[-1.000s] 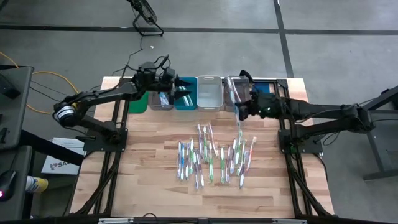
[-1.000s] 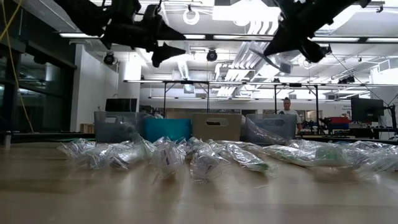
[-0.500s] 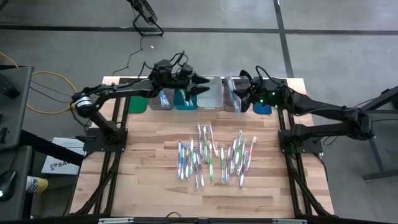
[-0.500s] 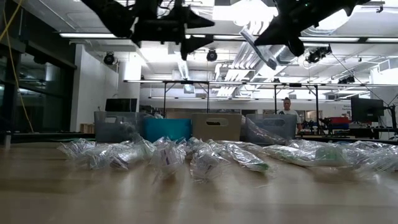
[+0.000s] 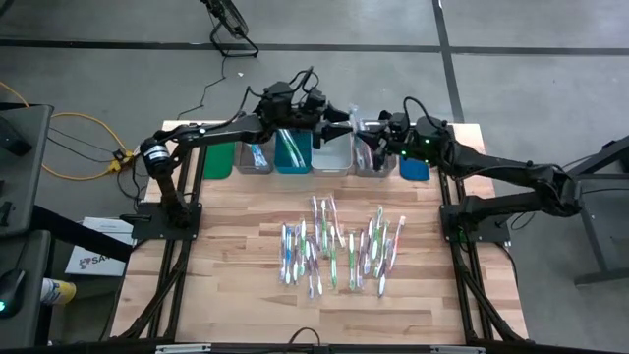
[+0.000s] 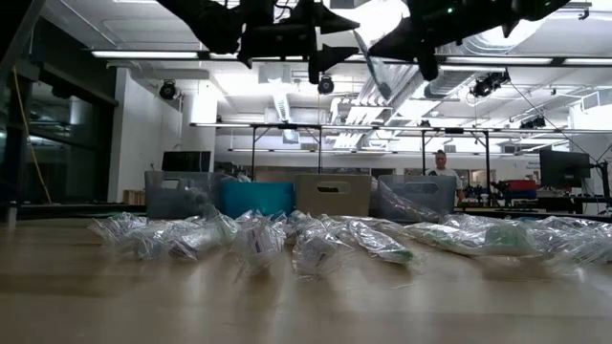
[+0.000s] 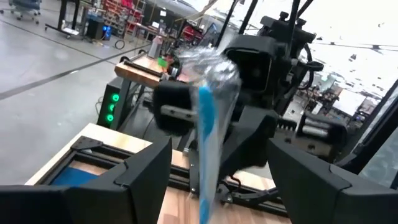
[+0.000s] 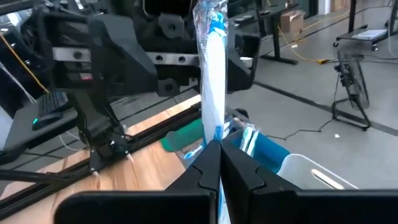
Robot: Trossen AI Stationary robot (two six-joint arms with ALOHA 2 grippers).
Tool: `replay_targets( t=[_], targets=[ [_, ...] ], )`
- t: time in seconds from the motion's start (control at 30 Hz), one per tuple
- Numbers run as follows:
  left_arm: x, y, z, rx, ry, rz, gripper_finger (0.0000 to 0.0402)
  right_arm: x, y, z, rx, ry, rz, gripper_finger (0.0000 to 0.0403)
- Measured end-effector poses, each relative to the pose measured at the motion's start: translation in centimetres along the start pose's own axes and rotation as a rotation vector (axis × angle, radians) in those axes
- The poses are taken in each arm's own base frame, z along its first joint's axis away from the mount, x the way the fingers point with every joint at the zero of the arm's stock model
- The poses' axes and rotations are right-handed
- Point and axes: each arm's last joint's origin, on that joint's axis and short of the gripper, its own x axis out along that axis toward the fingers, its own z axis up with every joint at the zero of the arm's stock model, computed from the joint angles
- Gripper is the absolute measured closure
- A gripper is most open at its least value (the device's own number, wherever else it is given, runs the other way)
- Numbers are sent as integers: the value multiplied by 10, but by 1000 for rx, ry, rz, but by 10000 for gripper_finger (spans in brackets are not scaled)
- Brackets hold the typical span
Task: Pick & Place Toothbrushes
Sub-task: Put the blue toothbrush into the left black bin
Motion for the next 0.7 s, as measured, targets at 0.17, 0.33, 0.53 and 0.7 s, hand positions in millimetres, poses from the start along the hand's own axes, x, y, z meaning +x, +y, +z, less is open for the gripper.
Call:
replay_targets(
  t=[0.17,0.33,0.53,0.7],
  targets=[
    [1,-1,-1,-2,9,7,144,12,-1,-5,9,1,26,400],
    [1,0,-3,-14,28,19,164,15,-2,-8,23,13,18,400],
    [1,2,-6,-29,54,36,276,14,-2,-7,23,8,18,400],
    [1,3,-7,-16,66,47,382,14,-2,-7,24,11,18,400]
  ],
)
